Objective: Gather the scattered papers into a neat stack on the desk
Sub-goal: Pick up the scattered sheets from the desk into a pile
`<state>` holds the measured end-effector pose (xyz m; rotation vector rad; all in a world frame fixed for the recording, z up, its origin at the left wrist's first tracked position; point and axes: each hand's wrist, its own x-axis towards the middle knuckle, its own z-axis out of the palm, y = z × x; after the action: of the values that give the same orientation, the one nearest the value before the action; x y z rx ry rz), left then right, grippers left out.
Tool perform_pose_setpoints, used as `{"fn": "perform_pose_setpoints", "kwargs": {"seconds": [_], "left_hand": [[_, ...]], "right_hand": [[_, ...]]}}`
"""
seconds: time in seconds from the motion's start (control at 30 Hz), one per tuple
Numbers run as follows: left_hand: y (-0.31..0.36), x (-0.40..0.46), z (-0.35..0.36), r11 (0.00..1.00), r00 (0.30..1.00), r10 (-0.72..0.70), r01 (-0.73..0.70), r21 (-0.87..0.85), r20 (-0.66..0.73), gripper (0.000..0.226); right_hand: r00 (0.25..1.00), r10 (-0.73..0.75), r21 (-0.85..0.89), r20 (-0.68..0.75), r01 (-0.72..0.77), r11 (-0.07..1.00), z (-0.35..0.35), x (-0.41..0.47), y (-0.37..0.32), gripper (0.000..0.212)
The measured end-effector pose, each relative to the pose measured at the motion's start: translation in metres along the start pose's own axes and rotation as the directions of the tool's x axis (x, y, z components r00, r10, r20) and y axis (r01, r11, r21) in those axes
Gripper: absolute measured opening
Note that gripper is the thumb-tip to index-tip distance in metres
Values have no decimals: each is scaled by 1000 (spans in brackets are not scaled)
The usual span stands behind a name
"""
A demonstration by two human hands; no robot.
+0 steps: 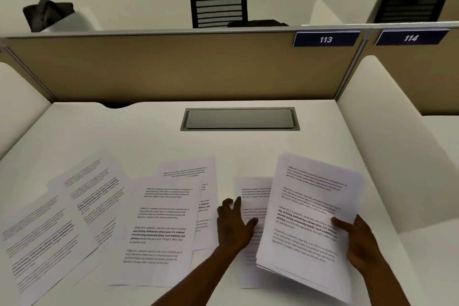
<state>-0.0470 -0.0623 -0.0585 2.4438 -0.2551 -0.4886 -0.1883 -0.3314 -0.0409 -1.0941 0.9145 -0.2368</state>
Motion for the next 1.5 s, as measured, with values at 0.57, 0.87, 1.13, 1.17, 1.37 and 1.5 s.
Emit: {"fn": "perform_pose_setpoints", "kwargs": {"seconds": [0.57, 0.87, 1.13, 1.17, 1.37, 1.5], "left_hand": [[11, 10, -10, 987, 991, 127, -129, -95, -26, 99], [25, 1, -24, 828, 993, -117, 86, -554, -21, 109], [12, 6, -20, 862, 994, -105, 83, -501, -16, 98], [10, 8, -20, 838, 993, -119, 103, -536, 5, 98], [-4, 18, -19, 735, 976, -192, 213, -644, 103, 96], [-8, 18, -14, 620, 963, -215, 261, -740, 160, 79]], "right_hand": [[998, -41, -130, 55, 48, 990, 24, -8, 19, 38], [989, -96, -228, 112, 120, 966, 50, 1, 21, 40], [907, -383, -557, 178, 413, 720, 85, 1, 22, 37], [885, -438, -604, 159, 438, 666, 87, 2, 25, 36], [674, -629, -827, 387, 556, 86, 102, 3, 34, 28], [745, -516, -839, 423, 537, 86, 112, -1, 40, 38]]}}
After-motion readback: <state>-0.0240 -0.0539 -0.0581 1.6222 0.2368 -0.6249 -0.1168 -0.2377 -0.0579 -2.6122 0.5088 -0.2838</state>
